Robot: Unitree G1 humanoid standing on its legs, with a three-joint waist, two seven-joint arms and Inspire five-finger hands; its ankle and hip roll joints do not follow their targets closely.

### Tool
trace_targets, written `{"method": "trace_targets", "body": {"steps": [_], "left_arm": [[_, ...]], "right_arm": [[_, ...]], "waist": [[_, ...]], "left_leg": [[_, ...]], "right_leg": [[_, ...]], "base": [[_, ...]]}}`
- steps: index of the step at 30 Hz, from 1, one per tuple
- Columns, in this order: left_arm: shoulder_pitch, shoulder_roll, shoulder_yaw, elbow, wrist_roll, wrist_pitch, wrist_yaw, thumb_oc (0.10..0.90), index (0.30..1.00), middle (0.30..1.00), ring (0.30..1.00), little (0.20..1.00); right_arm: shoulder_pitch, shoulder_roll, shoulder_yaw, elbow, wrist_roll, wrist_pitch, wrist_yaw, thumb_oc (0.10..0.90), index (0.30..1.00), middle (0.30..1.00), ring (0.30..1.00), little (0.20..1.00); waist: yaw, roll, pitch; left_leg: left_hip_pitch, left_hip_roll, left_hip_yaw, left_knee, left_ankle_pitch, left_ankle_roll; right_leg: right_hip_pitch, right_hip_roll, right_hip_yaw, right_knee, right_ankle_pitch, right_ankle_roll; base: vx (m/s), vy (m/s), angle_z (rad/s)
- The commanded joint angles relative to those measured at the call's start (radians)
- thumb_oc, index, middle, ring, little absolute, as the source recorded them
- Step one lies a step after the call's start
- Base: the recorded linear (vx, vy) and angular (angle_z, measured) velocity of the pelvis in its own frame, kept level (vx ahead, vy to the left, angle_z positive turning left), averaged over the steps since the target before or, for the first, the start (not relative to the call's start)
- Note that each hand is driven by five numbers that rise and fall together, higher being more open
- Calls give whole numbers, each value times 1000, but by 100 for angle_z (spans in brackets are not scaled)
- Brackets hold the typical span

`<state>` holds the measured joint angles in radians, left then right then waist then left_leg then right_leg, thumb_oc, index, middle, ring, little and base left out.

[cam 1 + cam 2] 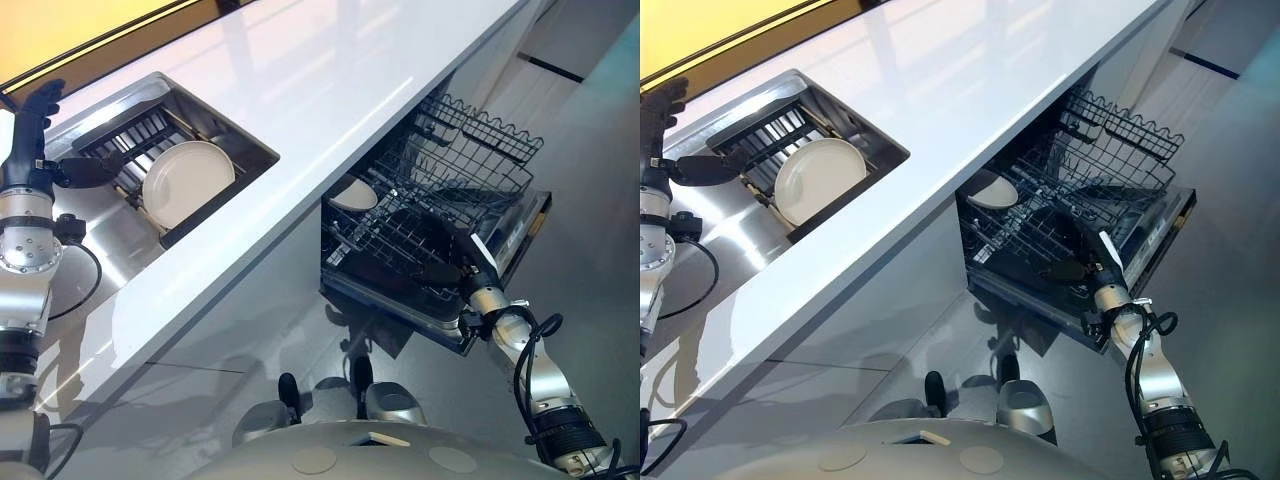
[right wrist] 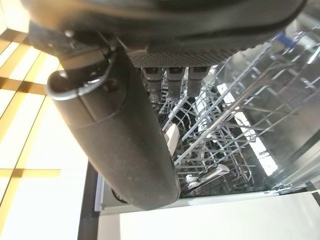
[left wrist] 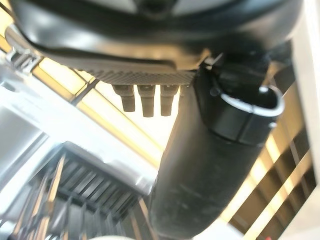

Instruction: Pick up plates and place into dishwasher.

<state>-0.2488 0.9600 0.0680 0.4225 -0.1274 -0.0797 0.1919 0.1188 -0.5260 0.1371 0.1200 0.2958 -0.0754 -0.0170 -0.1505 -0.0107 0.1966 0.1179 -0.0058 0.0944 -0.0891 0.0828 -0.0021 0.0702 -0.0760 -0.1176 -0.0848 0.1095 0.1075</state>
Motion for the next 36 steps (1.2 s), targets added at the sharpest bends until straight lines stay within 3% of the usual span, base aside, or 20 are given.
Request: {"method": "trace_targets", "body": {"steps": [1, 10, 22, 27, 30, 36], "left_arm": [[-193, 108, -9, 65, -53, -15, -8, 800, 900, 900, 900, 900], [-379, 140, -141, 193, -39, 84, -82, 800, 900, 900, 900, 900], [-488, 147, -239, 285, 9, 211, -218, 800, 900, 900, 900, 900], [-531, 158, -294, 318, 68, 271, -341, 800, 900, 900, 900, 900], [-589, 179, -362, 361, 118, 330, -481, 800, 900, 900, 900, 900], [-665, 231, -483, 418, 258, 355, -716, 800, 900, 900, 900, 900]], "right_arm": [[-79, -49, 15, -68, 28, -99, -20, 800, 900, 900, 900, 900], [-99, -81, 46, -61, 22, -103, -28, 800, 900, 900, 900, 900], [-109, -98, 47, -72, 0, -96, -35, 800, 900, 900, 900, 900], [-110, -110, 38, -82, -2, -90, -24, 800, 900, 900, 900, 900], [-116, -123, 34, -93, -3, -77, -20, 800, 900, 900, 900, 900], [-117, -142, 16, -95, 0, -80, -4, 800, 900, 900, 900, 900]], "waist": [[-28, 63, -48], [-63, 71, -8], [-96, 83, 30], [-111, 87, 46], [-120, 91, 58], [-126, 102, 77]], "left_leg": [[-24, -60, 41, 80, -123, 20], [-50, -78, 85, 109, -140, 31], [-71, -84, 146, 135, -155, 35], [-78, -86, 164, 149, -163, 36], [-81, -84, 177, 156, -167, 35], [-79, -81, 185, 155, -169, 37]], "right_leg": [[-70, 49, 0, 222, -168, 33], [-116, 32, 29, 234, -142, 59], [-160, 14, 69, 250, -101, 93], [-174, 7, 84, 255, -87, 102], [-181, 1, 90, 256, -75, 106], [-183, -5, 86, 254, -69, 110]], "base": [[76, 96, -12], [42, 102, -19], [15, 76, -12], [13, 63, -7], [5, 58, 1], [-11, 26, -5]]}}
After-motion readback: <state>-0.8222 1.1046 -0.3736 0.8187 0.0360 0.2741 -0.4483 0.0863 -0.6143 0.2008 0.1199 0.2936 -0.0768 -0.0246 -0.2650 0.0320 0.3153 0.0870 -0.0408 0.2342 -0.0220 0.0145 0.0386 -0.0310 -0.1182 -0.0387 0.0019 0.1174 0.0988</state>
